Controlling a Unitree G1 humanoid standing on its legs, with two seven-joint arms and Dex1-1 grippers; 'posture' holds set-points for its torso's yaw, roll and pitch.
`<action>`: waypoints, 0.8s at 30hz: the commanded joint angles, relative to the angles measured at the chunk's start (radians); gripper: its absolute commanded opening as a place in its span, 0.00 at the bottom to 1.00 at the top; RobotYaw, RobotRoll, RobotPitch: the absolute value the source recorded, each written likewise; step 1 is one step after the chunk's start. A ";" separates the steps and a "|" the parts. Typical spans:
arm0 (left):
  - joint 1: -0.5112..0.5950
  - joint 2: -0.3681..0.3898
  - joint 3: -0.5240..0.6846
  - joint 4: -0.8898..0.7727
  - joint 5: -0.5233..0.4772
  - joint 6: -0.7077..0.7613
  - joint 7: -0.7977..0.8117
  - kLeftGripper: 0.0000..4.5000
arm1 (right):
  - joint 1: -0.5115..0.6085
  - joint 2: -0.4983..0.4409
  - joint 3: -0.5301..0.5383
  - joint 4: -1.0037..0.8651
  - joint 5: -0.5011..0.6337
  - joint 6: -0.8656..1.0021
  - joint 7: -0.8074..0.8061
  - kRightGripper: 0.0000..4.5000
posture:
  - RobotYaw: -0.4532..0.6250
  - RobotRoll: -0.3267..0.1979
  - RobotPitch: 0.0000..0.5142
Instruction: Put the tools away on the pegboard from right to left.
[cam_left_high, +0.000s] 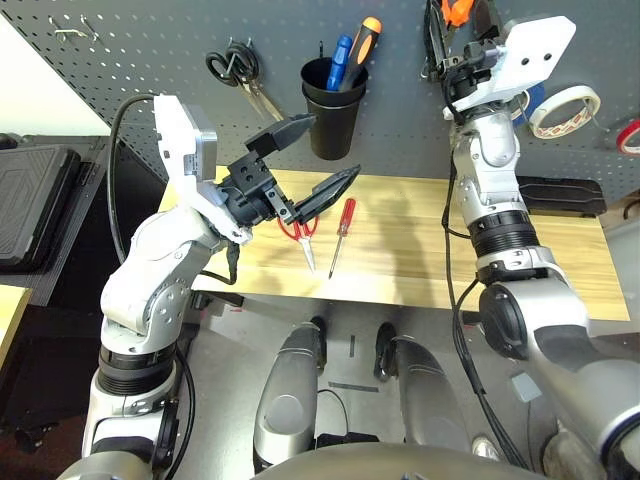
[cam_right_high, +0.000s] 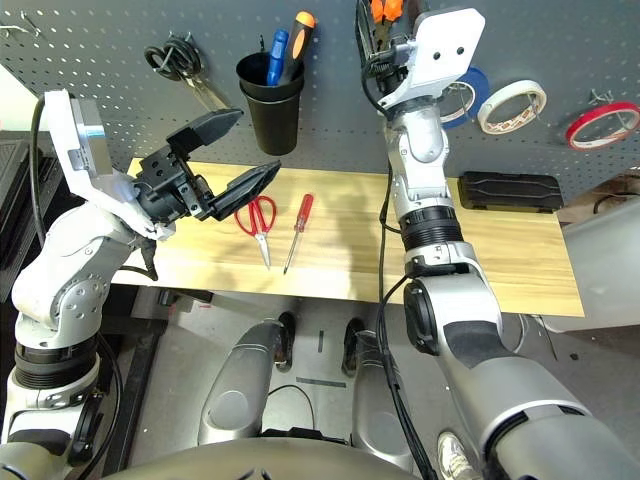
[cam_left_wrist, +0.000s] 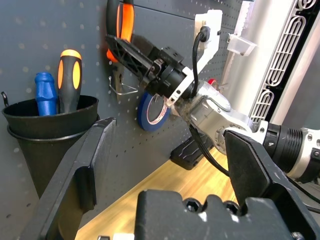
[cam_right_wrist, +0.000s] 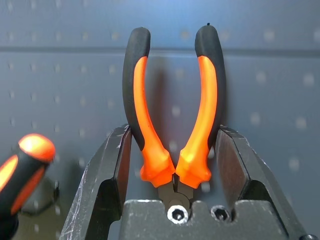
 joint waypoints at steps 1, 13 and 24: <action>0.029 0.011 -0.011 -0.021 0.012 0.003 0.005 1.00 | 0.018 0.010 -0.013 0.032 0.010 0.034 -0.003 0.61 | 0.71 0.62 0.53; 0.040 0.011 -0.030 0.009 0.049 0.011 0.026 1.00 | 0.300 -0.064 0.034 -0.217 -0.013 -0.132 0.145 0.99 | 0.70 0.62 0.55; 0.079 -0.025 -0.161 0.189 0.268 -0.012 0.095 1.00 | 0.678 -0.277 0.094 -0.395 -0.031 -0.007 0.345 0.99 | 0.67 0.62 0.56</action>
